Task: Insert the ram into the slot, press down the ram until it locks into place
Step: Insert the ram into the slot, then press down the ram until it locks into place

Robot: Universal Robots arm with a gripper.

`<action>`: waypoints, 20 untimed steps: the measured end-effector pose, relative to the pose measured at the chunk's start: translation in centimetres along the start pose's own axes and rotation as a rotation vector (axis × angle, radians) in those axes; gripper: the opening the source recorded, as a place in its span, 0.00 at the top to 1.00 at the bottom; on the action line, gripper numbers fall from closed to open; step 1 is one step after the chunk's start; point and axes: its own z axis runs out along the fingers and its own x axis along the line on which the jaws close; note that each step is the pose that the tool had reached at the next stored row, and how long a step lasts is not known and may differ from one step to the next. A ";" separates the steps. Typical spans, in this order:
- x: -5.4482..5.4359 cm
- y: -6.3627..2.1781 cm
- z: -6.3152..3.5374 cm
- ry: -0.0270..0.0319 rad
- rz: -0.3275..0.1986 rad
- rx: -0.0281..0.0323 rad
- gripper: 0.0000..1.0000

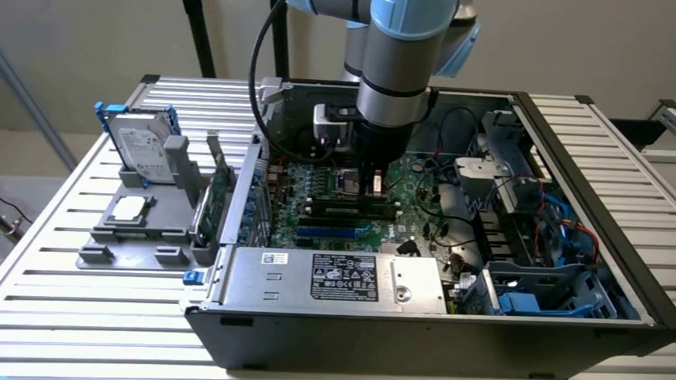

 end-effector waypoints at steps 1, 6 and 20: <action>0.0 0.02 -0.48 0.0001 0.000 -0.0001 0.79; 0.0 0.45 -1.85 0.0000 0.000 -0.0014 0.79; 0.0 0.60 -1.88 0.0000 0.000 -0.0023 0.89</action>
